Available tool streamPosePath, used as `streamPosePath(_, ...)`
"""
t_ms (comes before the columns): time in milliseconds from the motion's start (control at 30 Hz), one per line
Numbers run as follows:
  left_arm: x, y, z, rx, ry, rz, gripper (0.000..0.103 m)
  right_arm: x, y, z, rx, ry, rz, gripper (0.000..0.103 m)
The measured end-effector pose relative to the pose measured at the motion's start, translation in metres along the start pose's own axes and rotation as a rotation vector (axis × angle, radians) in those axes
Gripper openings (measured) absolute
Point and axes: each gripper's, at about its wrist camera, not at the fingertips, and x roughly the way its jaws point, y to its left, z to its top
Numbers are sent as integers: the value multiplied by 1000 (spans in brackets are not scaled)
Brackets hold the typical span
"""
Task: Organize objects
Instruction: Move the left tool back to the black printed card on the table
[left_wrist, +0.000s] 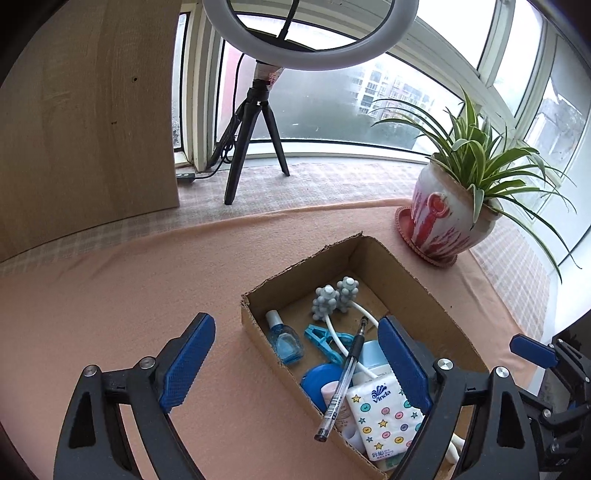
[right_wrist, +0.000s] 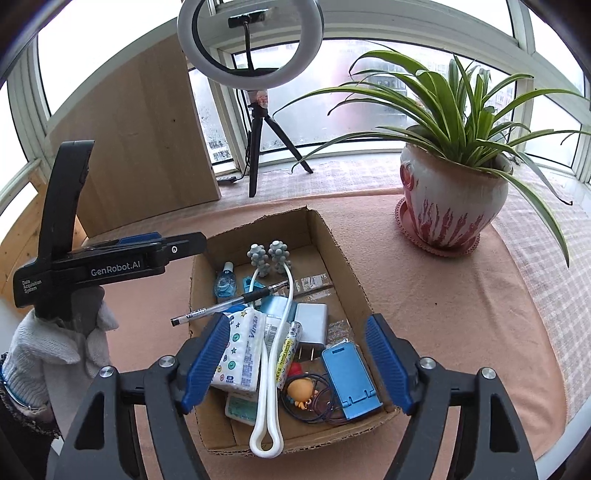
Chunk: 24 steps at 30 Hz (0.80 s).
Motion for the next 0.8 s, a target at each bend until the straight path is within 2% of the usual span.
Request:
streamPosePath(267, -31, 15, -20, -12, -5, 32, 92, -2, 11, -1, 26, 17, 25, 72)
streamPosePath(800, -103, 46, -73, -59, -3, 99, 92, -18, 52, -20, -9, 31, 77, 73)
